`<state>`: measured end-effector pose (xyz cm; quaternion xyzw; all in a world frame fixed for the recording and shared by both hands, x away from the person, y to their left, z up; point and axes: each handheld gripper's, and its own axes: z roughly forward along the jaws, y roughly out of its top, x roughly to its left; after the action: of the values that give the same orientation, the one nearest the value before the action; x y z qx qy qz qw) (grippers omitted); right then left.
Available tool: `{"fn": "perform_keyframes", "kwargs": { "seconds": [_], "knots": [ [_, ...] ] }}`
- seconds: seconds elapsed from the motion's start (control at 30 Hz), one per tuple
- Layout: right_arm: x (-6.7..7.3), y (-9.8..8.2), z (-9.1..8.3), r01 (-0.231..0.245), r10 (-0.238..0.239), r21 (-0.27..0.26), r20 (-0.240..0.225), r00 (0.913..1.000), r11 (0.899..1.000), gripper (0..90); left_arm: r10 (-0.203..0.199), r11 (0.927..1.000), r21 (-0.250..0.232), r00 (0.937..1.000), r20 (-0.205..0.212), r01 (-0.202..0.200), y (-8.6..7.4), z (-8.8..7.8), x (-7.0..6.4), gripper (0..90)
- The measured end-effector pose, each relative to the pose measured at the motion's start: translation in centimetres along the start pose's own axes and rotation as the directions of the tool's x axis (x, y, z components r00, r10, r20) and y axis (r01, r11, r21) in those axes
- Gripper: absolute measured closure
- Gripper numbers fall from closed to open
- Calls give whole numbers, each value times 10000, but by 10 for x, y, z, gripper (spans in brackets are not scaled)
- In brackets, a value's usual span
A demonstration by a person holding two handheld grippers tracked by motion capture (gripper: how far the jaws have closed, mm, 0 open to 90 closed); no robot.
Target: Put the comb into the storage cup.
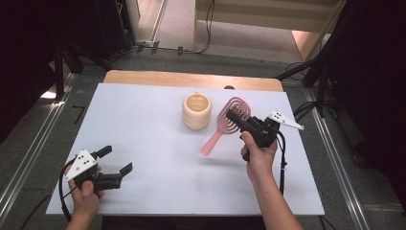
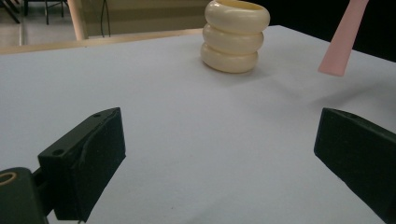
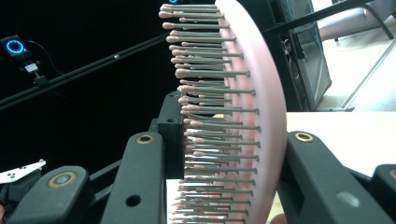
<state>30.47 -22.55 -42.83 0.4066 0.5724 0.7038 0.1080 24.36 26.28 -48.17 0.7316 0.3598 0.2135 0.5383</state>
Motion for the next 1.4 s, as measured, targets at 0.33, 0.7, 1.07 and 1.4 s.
{"fn": "perform_keyframes", "kwargs": {
  "seconds": [0.33,0.7,1.07,1.4],
  "knots": [
    [-2,6,0,108,-108,-158,5,9999,9998,618,-257,9996,-100,9997,59,258,-1,-2,4,26],
    [0,15,4,343,-343,-209,2,9994,9992,618,-308,9994,-122,9995,61,309,-1,-2,4,26],
    [-4,25,5,338,-339,-355,-23,9994,9988,618,-232,9997,-21,9997,46,232,-1,-1,3,26],
    [-3,33,8,571,-572,-500,3,9984,9971,618,-232,9997,-37,9997,46,233,-1,-1,3,26]
  ]
}}
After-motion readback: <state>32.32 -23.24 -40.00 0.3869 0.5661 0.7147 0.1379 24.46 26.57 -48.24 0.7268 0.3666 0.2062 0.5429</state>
